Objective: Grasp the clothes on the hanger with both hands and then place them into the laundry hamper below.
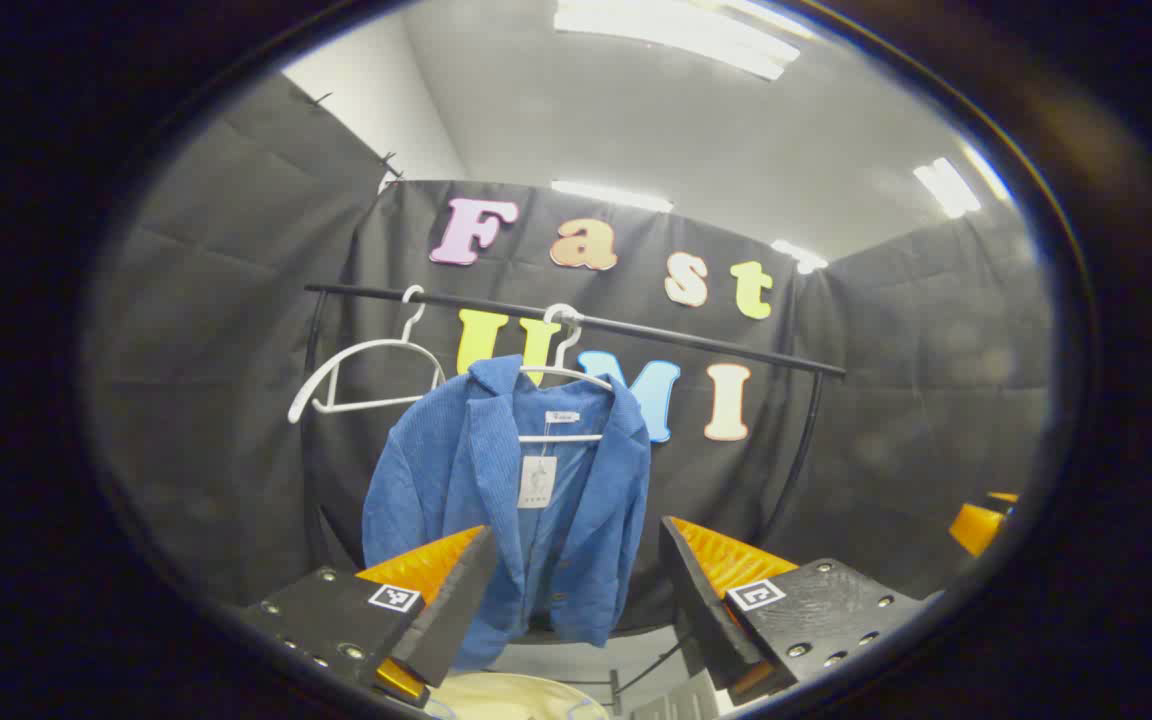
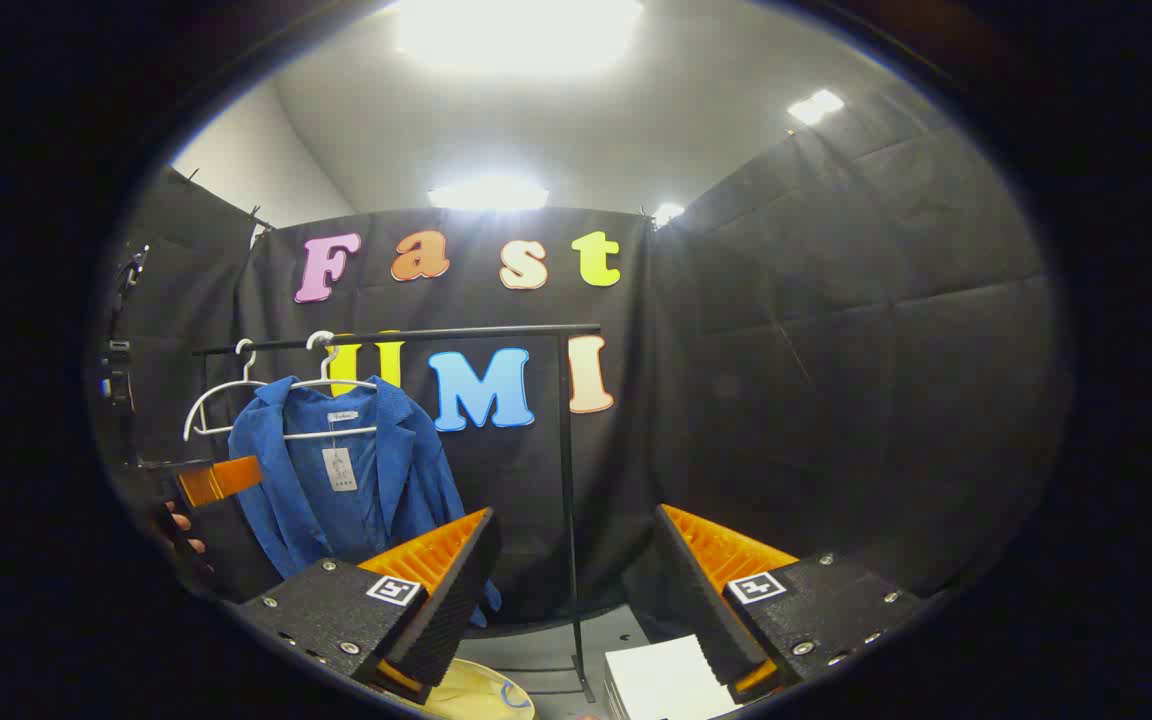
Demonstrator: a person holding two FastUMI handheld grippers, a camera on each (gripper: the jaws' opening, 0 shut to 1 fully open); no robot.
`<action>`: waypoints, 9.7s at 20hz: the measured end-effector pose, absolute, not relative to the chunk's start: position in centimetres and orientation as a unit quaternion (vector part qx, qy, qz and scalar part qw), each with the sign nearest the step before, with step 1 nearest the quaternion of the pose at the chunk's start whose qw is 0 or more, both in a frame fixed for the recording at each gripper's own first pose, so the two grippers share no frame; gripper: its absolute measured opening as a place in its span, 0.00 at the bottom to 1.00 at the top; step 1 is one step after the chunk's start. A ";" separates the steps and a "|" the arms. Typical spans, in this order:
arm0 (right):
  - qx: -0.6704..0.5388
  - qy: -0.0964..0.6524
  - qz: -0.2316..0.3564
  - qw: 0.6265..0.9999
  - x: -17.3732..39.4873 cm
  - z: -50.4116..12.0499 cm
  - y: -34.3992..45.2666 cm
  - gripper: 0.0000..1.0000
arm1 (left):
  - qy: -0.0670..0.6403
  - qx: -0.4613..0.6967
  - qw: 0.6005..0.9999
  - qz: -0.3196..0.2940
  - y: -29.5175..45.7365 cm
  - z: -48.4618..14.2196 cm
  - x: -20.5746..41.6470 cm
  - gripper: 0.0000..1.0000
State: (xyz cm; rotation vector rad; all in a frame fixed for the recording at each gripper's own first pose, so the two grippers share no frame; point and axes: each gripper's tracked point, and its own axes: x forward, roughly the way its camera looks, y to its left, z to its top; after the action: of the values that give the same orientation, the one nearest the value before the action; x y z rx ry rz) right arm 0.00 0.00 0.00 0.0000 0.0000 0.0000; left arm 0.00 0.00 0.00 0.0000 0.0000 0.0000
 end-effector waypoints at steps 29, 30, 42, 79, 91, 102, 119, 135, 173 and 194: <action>0.045 -0.003 0.061 0.997 4.6 3.2 6.7 0.94 | -0.048 0.076 0.990 0.111 13.0 6.6 -7.4 0.94; 0.046 -0.005 0.067 0.997 5.2 3.4 7.5 0.94 | -0.047 0.083 0.990 0.106 13.1 6.9 -7.3 0.94; 0.080 0.032 0.164 0.983 15.7 2.3 16.8 0.94 | -0.027 0.092 0.993 0.068 7.7 6.0 1.0 0.94; 0.081 0.155 0.309 0.935 37.2 -10.9 33.4 0.32 | 0.026 0.054 0.971 0.231 13.6 -1.5 20.4 0.20; 0.099 0.110 0.303 0.941 38.4 -7.7 29.8 0.00 | -0.001 0.011 0.980 0.196 12.8 -0.3 19.9 0.02; 0.130 0.056 0.243 0.960 43.1 -4.5 26.7 0.00 | -0.038 0.074 0.969 0.232 17.3 5.5 15.4 0.03; 0.152 -0.047 0.180 0.971 47.5 -0.6 23.5 0.00 | 0.004 0.157 0.968 0.198 25.5 7.0 18.5 0.04; 0.065 -0.080 0.150 0.983 51.1 -3.1 24.3 0.00 | 0.049 0.018 0.989 0.137 28.6 -1.1 22.2 0.04; -0.012 0.094 0.136 0.986 15.7 -13.0 23.5 0.00 | 0.124 0.014 0.990 -0.065 16.1 -9.3 6.3 0.03; 0.029 0.364 0.081 0.927 9.2 -38.2 21.7 0.02 | 0.322 0.053 0.940 -0.095 15.0 -35.6 5.5 0.03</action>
State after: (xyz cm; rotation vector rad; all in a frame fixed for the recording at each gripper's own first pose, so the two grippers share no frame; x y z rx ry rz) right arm 9.18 21.75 -38.17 0.0596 0.7471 0.1654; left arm 5.46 15.01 -35.58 0.1089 0.6570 -0.1934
